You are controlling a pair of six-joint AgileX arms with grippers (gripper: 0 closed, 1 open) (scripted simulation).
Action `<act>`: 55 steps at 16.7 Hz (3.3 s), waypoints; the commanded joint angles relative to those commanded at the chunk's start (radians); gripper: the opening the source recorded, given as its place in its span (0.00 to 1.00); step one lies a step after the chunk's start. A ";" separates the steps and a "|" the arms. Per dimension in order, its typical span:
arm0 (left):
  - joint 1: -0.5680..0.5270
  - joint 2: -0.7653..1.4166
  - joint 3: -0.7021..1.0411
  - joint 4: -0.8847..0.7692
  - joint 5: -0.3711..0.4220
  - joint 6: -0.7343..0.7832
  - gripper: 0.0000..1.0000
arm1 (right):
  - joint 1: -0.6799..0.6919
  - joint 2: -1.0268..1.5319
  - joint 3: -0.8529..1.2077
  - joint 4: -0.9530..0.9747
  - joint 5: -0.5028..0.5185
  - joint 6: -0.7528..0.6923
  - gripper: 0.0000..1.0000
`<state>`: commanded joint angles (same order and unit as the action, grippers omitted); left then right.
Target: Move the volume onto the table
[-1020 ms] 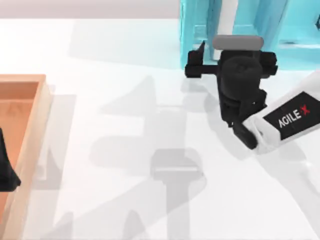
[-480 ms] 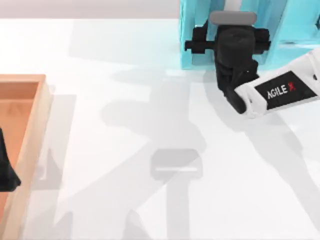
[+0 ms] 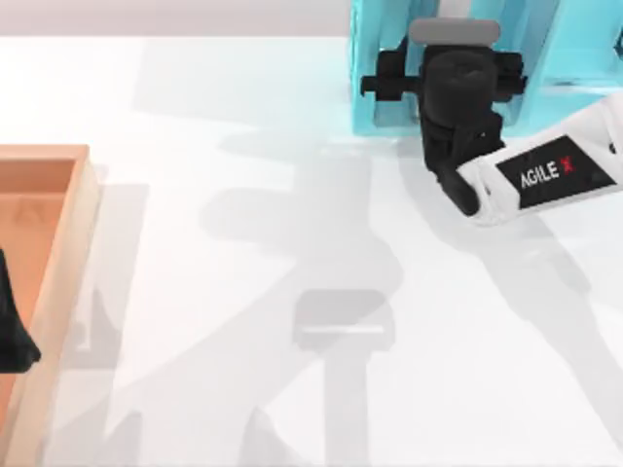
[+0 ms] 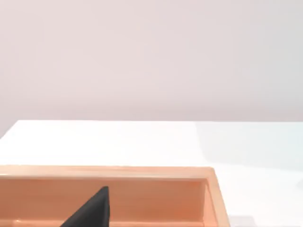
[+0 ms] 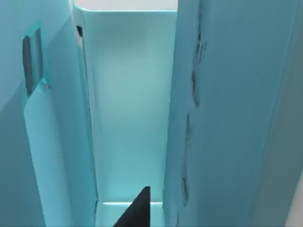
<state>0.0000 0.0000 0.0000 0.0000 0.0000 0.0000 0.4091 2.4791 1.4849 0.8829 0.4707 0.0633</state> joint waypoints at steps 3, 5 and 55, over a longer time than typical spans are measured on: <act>0.000 0.000 0.000 0.000 0.000 0.000 1.00 | 0.000 0.000 0.000 0.000 0.000 0.000 0.62; 0.000 0.000 0.000 0.000 0.000 0.000 1.00 | 0.000 0.000 0.000 0.000 0.000 0.000 0.47; 0.000 0.000 0.000 0.000 0.000 0.000 1.00 | 0.511 -0.759 -0.466 -0.493 0.397 -0.396 0.00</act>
<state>0.0000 0.0000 0.0000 0.0000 0.0000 0.0000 0.9198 1.7203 1.0193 0.3902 0.8676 -0.3329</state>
